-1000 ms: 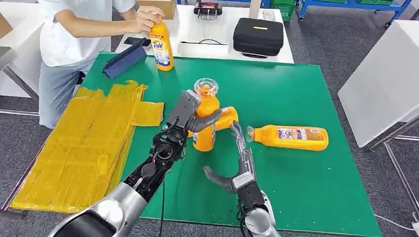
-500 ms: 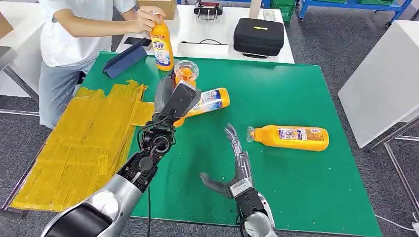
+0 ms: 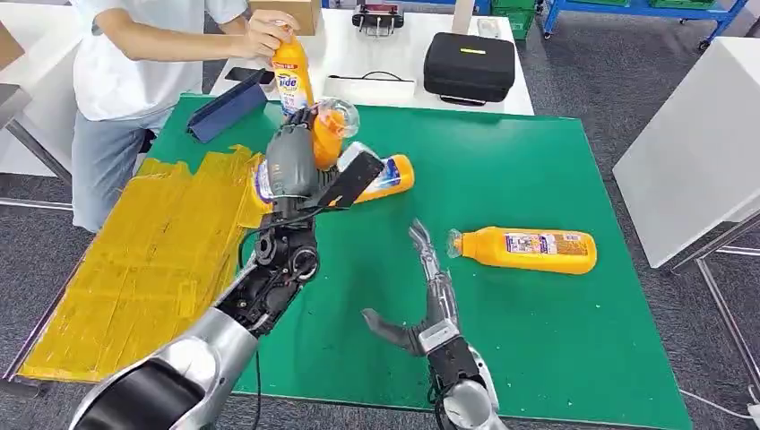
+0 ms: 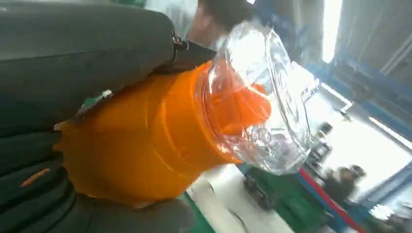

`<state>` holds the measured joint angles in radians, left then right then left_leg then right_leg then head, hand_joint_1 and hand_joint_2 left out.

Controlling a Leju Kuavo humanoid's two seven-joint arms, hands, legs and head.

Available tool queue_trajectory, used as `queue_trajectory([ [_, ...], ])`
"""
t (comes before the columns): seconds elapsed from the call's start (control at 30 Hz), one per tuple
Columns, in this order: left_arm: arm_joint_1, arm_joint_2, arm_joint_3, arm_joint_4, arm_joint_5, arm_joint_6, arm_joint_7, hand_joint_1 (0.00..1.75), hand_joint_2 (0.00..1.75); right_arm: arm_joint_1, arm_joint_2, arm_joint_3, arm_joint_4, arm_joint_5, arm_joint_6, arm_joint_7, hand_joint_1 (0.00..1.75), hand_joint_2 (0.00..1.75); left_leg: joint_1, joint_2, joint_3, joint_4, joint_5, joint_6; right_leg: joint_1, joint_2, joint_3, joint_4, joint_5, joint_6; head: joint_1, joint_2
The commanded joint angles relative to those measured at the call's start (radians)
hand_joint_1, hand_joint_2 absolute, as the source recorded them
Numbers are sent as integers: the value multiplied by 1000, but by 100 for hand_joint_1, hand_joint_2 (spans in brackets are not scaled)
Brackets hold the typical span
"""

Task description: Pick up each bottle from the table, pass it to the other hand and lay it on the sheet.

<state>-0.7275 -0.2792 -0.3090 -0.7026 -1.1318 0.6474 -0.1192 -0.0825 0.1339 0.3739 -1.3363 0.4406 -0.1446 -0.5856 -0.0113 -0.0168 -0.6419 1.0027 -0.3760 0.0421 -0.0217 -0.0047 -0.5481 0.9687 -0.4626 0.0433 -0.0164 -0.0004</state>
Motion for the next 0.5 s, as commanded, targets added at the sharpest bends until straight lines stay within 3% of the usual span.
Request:
queue_trajectory([
  [0.03,-143,47,-95,307,-412,-29,281,175,175,-24,-16,25,26,-6,4,6,0,175,1,3,4,0,-2,-3,1,2,4,-1,-1,-2,0,0],
  [0.23,-171,104,-310,384,-439,-143,434,175,175,9,-7,11,-18,18,24,12,0,175,1,3,5,0,-2,-3,1,2,5,-1,-2,-3,0,0],
  [0.5,-160,135,-383,417,-439,-266,460,175,175,15,-1,-2,-22,31,38,14,0,175,2,5,6,0,-4,-4,2,4,6,-1,-2,-3,0,0],
])
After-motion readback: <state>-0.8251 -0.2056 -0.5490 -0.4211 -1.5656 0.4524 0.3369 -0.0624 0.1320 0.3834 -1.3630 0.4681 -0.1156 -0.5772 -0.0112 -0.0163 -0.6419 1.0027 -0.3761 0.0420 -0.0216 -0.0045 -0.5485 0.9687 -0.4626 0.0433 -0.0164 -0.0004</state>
